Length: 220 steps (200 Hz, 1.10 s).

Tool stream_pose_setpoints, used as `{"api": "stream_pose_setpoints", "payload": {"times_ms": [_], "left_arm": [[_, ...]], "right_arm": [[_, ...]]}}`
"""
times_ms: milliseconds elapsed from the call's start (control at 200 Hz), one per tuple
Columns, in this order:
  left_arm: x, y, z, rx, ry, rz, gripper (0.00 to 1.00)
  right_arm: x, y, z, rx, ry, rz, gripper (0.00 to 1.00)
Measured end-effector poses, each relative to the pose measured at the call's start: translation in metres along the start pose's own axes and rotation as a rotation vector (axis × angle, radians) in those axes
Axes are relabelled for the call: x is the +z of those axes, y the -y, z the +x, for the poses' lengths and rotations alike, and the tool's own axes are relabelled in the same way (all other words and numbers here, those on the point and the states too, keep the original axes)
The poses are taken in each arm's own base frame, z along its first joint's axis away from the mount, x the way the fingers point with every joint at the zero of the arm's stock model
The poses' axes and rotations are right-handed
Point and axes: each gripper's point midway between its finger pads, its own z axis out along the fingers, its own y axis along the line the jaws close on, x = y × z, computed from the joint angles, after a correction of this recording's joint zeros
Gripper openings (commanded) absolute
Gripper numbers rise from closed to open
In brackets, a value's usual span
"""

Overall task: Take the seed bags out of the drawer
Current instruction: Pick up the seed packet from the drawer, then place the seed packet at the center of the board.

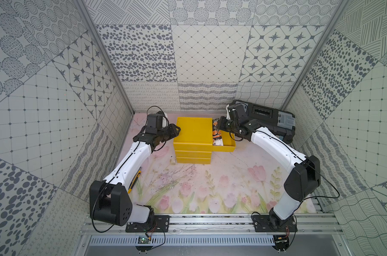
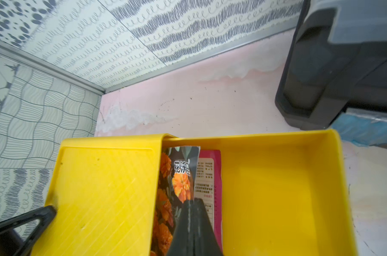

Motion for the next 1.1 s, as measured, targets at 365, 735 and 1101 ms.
{"api": "stream_pose_setpoints", "payload": {"times_ms": [365,735,1101], "left_arm": [[0.000,0.000,0.000,0.001,0.002,0.000,0.36],[0.000,0.000,0.000,0.000,-0.001,0.000,0.36],[-0.001,0.001,-0.001,0.000,-0.009,-0.005,0.36]], "right_arm": [[-0.066,0.003,-0.039,0.000,0.099,-0.076,0.00],[-0.145,0.071,-0.068,0.145,0.174,-0.148,0.00],[-0.153,0.197,-0.003,0.308,0.110,0.024,0.00]]}}
